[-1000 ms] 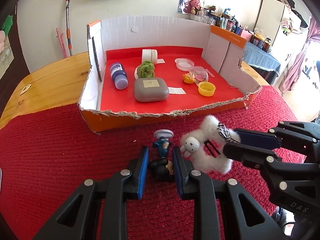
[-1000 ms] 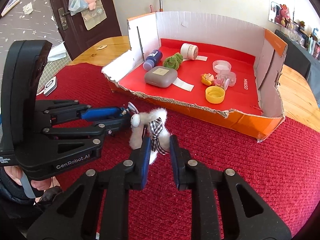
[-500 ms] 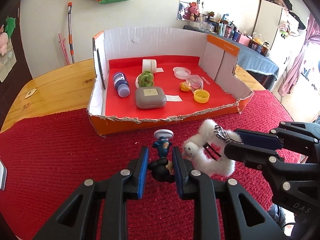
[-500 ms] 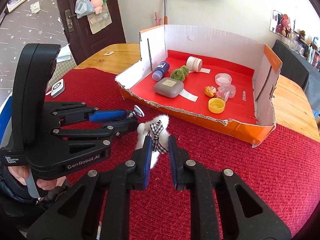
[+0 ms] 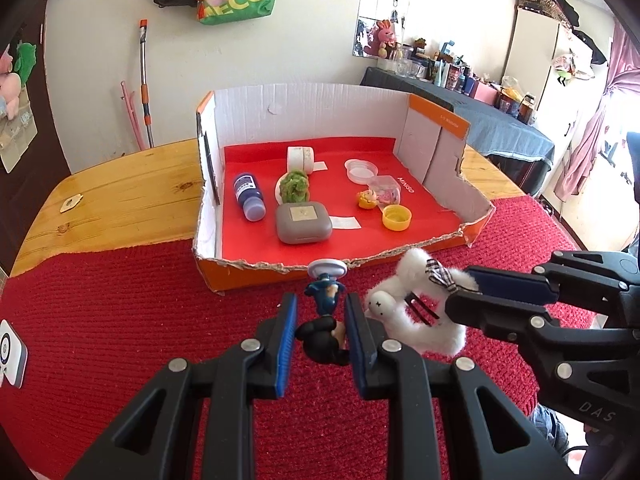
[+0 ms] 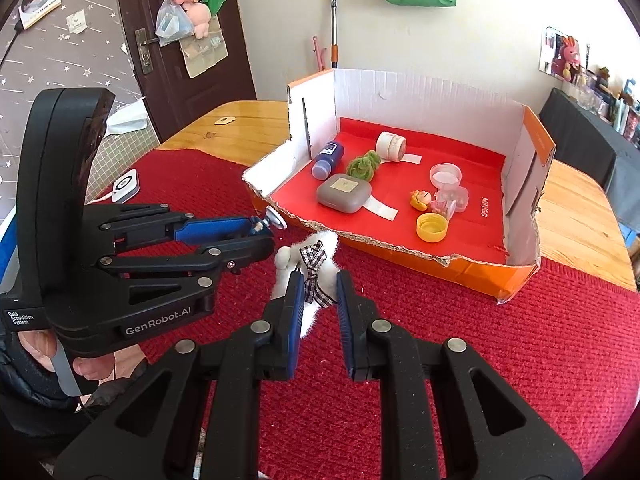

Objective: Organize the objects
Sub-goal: 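Carry the blue figure into the box with the left gripper while the right gripper carries the white plush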

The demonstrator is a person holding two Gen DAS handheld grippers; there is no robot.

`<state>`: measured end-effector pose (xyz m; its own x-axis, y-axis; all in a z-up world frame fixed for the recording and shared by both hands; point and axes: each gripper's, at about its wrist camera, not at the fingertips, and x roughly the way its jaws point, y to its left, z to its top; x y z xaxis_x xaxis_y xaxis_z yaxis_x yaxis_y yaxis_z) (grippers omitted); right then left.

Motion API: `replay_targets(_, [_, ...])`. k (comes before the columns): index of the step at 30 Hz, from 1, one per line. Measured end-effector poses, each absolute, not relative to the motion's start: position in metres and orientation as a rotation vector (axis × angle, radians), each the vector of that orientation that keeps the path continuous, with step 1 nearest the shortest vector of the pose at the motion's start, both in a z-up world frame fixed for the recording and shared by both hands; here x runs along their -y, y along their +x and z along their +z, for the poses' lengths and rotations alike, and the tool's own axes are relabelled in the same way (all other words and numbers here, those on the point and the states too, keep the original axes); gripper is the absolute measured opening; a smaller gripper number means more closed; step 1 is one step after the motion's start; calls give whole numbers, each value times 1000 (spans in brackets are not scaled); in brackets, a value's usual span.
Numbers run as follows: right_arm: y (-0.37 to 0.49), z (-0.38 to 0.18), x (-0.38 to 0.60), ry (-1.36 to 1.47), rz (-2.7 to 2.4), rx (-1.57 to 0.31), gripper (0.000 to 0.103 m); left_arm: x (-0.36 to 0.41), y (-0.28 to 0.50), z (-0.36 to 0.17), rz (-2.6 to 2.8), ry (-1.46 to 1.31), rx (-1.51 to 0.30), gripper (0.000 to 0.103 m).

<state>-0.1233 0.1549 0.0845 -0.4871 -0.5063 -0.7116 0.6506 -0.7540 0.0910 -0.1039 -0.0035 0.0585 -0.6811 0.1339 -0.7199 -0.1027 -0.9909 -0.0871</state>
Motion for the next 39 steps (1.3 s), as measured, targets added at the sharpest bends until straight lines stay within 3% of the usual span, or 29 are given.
replay_targets(39, [-194,104,-167,991,-2301,-168,16,2,-175,66,2711,-1230,5,25])
